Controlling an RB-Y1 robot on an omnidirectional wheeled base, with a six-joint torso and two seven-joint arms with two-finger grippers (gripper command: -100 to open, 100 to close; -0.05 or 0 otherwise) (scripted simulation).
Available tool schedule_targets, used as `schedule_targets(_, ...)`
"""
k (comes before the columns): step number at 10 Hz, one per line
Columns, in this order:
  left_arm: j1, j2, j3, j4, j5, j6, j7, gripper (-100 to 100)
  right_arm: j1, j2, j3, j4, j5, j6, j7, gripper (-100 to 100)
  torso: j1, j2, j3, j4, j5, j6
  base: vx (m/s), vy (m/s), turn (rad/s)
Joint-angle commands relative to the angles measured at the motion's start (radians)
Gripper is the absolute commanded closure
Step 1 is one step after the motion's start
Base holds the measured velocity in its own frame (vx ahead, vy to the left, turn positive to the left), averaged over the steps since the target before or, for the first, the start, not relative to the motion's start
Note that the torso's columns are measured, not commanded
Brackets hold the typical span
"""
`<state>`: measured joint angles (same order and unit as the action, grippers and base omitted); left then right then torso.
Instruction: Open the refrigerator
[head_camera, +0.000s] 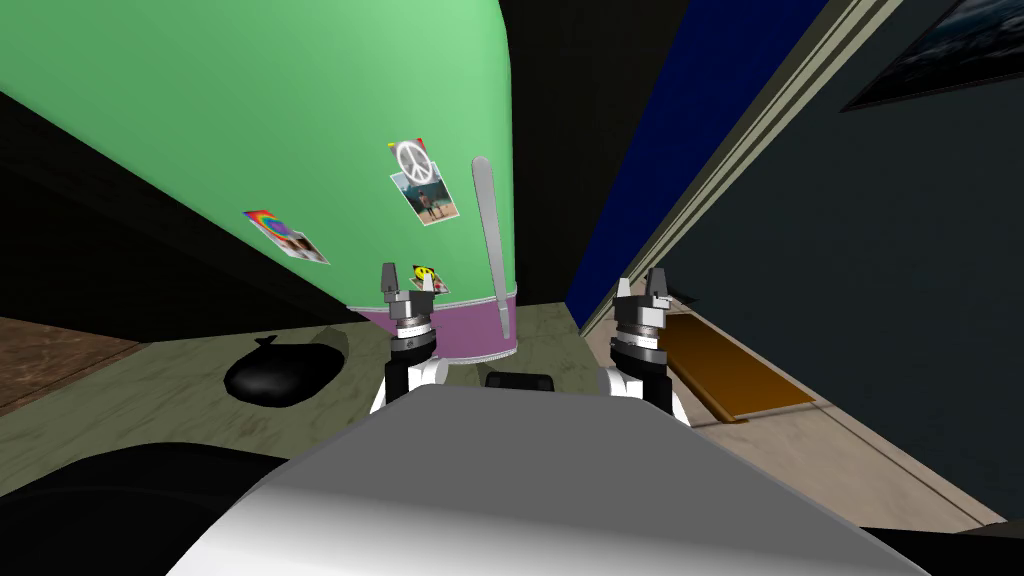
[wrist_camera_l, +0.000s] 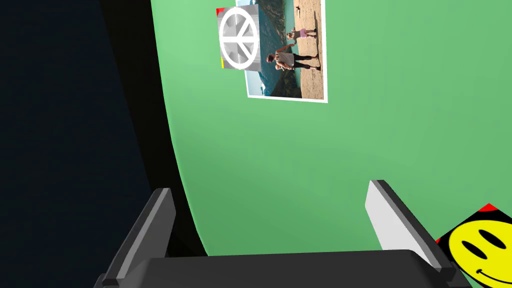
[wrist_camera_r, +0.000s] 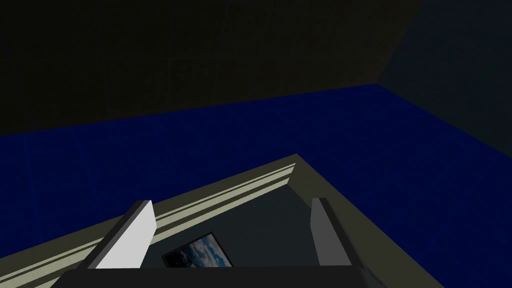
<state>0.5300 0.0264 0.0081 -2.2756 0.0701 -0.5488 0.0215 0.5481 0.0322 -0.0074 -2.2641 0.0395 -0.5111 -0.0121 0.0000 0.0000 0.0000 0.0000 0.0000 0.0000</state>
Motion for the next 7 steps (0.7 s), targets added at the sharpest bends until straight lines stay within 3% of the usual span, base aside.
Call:
schedule_targets(1,0.000,0.000,0.000,0.000,0.000,0.000,0.000,0,0.000,0.000,0.000,0.000,0.000,0.000,0.000,0,0.000,0.040,-0.082,0.041,0.000,0.000,0.000,0.000,0.000)
schedule_targets(7,0.000,0.000,0.000,0.000,0.000,0.000,0.000,0,0.000,0.000,0.000,0.000,0.000,0.000,0.000,0,0.000,0.470,-0.939,0.470,0.000,0.000,0.000,0.000,0.000)
